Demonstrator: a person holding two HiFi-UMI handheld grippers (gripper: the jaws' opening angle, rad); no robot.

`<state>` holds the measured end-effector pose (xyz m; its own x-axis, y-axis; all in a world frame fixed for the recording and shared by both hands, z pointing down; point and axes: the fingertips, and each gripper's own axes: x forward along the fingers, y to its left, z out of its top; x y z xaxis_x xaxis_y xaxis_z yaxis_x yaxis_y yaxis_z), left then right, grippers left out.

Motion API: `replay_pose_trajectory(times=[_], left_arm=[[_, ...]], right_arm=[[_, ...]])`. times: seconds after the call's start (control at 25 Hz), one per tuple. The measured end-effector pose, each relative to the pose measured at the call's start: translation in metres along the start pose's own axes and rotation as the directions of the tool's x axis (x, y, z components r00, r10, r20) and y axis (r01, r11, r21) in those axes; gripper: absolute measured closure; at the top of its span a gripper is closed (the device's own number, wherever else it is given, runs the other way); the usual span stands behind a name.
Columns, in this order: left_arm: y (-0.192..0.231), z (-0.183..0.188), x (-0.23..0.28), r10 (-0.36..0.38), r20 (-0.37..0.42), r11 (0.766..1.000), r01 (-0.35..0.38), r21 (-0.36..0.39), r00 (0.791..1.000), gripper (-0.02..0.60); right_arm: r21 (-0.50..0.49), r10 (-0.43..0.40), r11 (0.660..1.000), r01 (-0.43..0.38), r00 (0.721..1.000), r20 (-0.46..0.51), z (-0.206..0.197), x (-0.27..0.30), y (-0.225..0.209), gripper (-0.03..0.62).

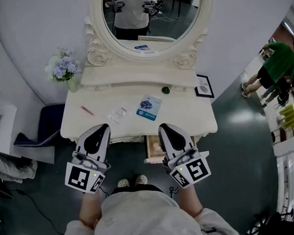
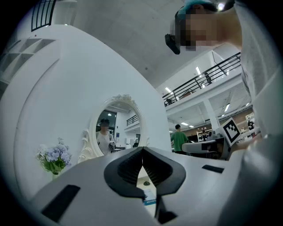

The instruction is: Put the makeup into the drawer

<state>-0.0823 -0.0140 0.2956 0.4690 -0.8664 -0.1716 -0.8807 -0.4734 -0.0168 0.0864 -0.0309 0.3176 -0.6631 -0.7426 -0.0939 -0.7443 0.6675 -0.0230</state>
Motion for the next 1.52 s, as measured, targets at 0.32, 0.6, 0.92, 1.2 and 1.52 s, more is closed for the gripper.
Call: replay_pose_trajectory(times=[0.32,0.6,0.92,1.2,1.52], left_arm=[[-0.005,0.002,0.01,0.005,0.006,1.0,-0.005,0.008,1.0,0.567],[-0.008,0.003,0.021,0.026,0.013,0.999,-0.026,0.025,1.0,0.567],[-0.016,-0.001,0.025,0.063,0.023,0.997,-0.064,0.038,0.998,0.566],[0.0,-0.004,0.032,0.07,0.015,0.997,-0.07,0.031,0.997,0.567],[0.042,-0.008,0.043,0.02,0.012,1.0,-0.02,0.009,1.0,0.567]], right_arm=[[0.001,0.019,1.0,-0.019,1.0,0.006,0.002,0.002,-0.007,0.569],[0.048,0.045,0.998,-0.046,0.999,0.028,0.001,0.009,-0.023,0.569],[0.055,0.119,0.991,-0.12,0.993,0.022,-0.009,0.015,-0.028,0.569],[0.081,0.115,0.99,-0.117,0.993,0.026,-0.011,0.033,-0.033,0.569],[0.081,0.065,0.994,-0.067,0.997,0.029,-0.01,0.073,-0.026,0.569]])
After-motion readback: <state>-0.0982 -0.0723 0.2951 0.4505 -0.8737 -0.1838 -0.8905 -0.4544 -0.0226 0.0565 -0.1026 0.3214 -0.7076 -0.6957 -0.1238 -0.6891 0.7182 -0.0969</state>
